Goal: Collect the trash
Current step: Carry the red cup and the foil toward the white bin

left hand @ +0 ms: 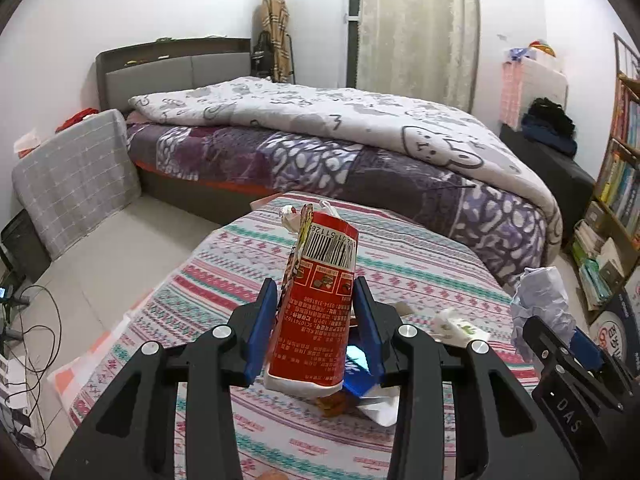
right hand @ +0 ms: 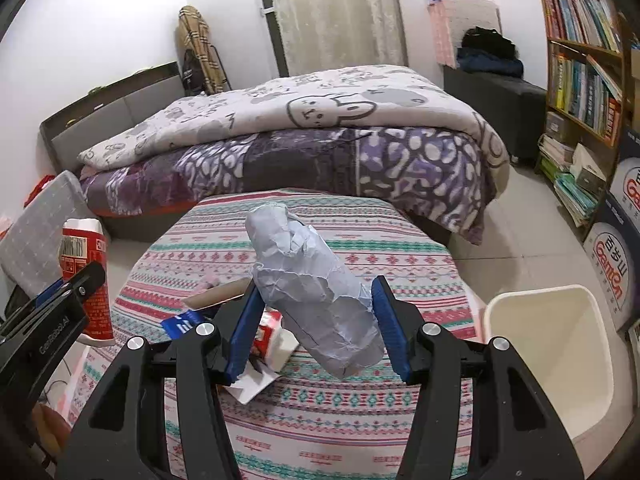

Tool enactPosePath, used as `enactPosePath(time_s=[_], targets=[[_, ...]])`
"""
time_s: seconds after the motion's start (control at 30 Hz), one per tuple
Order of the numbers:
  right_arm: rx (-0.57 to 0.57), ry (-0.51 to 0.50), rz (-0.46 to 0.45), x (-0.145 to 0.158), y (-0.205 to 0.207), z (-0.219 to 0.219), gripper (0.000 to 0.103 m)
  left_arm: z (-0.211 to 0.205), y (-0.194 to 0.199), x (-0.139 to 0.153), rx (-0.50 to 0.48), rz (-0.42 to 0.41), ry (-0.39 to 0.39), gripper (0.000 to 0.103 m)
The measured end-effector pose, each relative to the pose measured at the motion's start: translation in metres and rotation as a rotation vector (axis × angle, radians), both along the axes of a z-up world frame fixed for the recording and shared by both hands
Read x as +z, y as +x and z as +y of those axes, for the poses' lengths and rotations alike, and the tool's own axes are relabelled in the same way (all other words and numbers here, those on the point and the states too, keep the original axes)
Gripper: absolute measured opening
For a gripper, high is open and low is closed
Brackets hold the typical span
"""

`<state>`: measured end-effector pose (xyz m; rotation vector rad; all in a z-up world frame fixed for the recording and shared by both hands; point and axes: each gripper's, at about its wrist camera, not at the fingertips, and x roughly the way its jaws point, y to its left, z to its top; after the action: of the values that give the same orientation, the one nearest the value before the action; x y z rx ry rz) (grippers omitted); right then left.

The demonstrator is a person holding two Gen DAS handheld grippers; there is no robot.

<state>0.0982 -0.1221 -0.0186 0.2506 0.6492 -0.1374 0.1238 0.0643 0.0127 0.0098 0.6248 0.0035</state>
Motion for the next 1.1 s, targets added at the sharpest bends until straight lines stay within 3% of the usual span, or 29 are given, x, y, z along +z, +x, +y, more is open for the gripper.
enactPosePath(time_s=[1.1], targets=[[-0.249, 0.022, 0.024, 0.004, -0.050, -0.128, 0.054, -0.138, -0.027, 0.001, -0.235, -0.014, 0.036, 0.040]])
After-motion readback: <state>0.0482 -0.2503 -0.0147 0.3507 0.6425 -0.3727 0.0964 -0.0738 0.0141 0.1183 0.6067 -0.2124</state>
